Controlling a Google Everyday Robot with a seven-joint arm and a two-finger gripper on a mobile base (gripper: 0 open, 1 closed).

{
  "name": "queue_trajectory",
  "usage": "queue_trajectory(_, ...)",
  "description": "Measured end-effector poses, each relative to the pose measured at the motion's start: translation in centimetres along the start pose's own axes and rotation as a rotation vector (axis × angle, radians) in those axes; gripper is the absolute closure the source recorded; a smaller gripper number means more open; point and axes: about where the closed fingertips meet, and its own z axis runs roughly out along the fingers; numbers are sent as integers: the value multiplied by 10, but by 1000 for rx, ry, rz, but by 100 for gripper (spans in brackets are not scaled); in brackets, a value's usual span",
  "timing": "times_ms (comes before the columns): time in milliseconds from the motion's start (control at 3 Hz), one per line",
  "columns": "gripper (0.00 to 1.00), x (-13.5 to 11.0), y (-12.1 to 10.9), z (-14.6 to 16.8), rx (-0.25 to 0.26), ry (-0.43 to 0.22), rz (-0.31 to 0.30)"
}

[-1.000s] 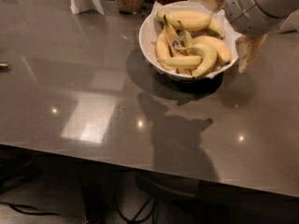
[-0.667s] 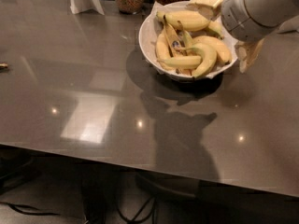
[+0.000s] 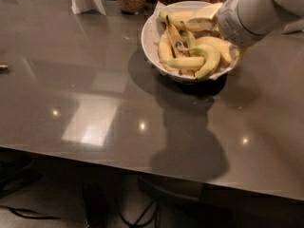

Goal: Pick banana from white bowl

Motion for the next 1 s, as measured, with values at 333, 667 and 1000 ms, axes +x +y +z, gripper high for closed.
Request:
queue_trajectory(333,29,5,5,19,3,-53,48)
queue_trajectory(667,29,8,8,29,3,-81,74)
queue_trajectory(1000,31,7,14,33,-24,-100,76)
